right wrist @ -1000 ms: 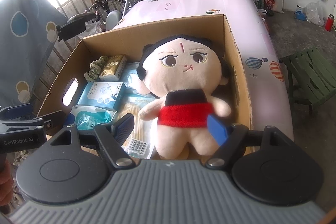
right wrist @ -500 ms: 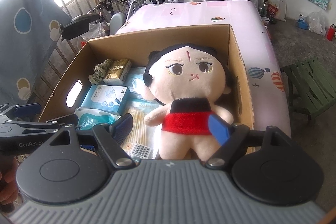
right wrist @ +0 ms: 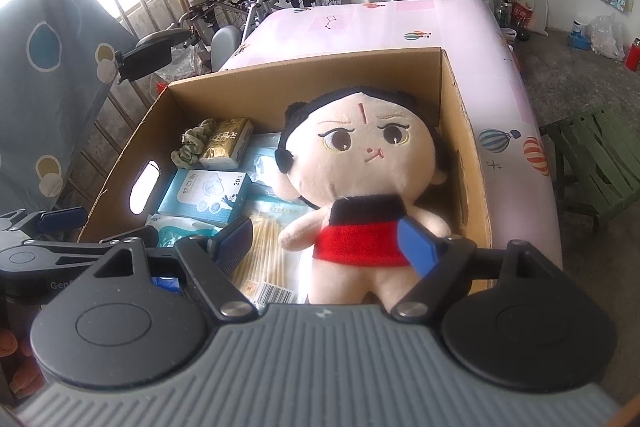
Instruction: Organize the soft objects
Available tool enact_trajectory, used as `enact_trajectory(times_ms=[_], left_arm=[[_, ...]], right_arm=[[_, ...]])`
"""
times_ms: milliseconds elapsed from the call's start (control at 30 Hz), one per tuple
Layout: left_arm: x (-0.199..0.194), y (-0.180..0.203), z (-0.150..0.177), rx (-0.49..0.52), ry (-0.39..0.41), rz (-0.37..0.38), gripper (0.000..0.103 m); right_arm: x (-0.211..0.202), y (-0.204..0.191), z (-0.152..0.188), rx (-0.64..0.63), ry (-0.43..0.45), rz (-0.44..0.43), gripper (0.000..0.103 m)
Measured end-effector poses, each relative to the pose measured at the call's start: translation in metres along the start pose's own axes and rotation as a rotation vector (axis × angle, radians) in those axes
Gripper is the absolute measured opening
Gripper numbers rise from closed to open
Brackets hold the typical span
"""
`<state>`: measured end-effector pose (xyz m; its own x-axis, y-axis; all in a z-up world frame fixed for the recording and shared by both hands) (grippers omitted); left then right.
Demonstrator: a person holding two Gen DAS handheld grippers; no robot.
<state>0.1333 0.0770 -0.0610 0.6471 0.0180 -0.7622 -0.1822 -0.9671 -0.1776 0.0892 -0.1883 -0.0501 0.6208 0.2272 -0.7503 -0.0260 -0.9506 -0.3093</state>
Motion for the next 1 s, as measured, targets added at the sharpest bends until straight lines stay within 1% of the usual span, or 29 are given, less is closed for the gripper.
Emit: enact_trajectory(times_ms=[367,533,1000], left_arm=[[-0.006,0.006,0.003,0.007,0.007,-0.002,0.099],[-0.006,0.010,0.003,0.017,0.006,-0.001,0.099],[-0.007,0.007,0.001,0.011,0.008,0.006,0.099]], right_arm=[[-0.007,0.007,0.005,0.012,0.011,0.004,0.080],[-0.009,0.010,0.002,0.018,0.018,0.013,0.080],[-0.009,0.008,0.002,0.019,0.019,0.008,0.080]])
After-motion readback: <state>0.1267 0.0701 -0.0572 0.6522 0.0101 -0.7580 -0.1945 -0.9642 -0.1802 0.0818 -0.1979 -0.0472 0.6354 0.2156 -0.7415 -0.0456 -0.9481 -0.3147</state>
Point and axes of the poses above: each gripper's, at about its wrist camera, not at the fingertips, and x roughly the way its jaws point, y to its right, z to its underside, the point moved 6 cm from there along x, roughly the way its jaws point, and after that the axes turned 9 degrees about x, right-handed, at the moved point
